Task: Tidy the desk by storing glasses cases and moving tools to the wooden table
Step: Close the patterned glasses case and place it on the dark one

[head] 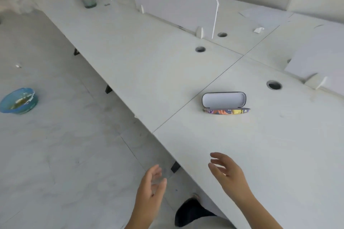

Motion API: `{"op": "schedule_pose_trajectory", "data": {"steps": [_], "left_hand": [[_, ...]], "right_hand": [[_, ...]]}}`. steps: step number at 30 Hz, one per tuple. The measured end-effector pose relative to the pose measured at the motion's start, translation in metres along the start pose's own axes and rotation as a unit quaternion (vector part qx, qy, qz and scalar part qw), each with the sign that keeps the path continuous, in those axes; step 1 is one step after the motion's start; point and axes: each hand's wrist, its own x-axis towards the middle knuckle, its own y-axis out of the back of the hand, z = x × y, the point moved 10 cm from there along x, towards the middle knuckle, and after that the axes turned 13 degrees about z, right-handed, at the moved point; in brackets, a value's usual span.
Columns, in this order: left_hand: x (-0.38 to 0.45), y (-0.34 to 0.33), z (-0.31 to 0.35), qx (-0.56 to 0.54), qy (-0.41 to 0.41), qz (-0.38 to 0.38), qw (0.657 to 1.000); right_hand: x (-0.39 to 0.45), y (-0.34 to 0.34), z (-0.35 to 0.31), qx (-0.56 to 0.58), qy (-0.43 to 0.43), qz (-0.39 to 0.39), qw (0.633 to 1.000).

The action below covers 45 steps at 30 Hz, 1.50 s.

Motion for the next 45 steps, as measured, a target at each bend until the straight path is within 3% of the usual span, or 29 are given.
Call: {"op": "schedule_pose_trajectory", "data": {"steps": [7,14,16,21,25,29,32,34,40,45], "left_hand": [[0.097,-0.043,0.035,0.000,-0.026,-0.053,0.998],[0.170,-0.112,0.034,0.045,-0.029,-0.183,0.982],[0.186,-0.142,0.042,0.075,-0.041,-0.258,0.962],[0.204,-0.205,0.071,0.112,-0.076,-0.405,0.904],[0.213,-0.231,0.083,0.088,-0.009,-0.463,0.882],[0.202,-0.242,0.077,0.097,0.031,-0.563,0.820],[0.195,-0.233,0.077,0.072,0.063,-0.584,0.806],[0.190,-0.227,0.084,0.066,0.032,-0.592,0.803],[0.189,-0.208,0.130,-0.028,-0.046,-0.524,0.850],[0.175,-0.195,0.152,-0.085,-0.049,-0.514,0.852]], "right_hand": [[0.075,0.010,-0.012,-0.012,-0.018,0.072,0.997],[0.119,0.080,0.013,-0.078,-0.058,0.282,0.955],[0.138,0.094,0.017,-0.141,-0.081,0.300,0.940],[0.184,0.080,0.011,-0.234,-0.075,0.235,0.940],[0.175,0.074,0.008,-0.250,-0.063,0.327,0.909],[0.152,0.052,0.009,-0.220,-0.025,0.340,0.914],[0.133,0.041,-0.006,-0.258,0.037,0.352,0.899],[0.122,0.040,-0.020,-0.247,0.062,0.369,0.894],[0.095,0.017,-0.078,-0.232,0.171,0.333,0.898],[0.066,0.027,-0.105,-0.215,0.196,0.376,0.880]]}}
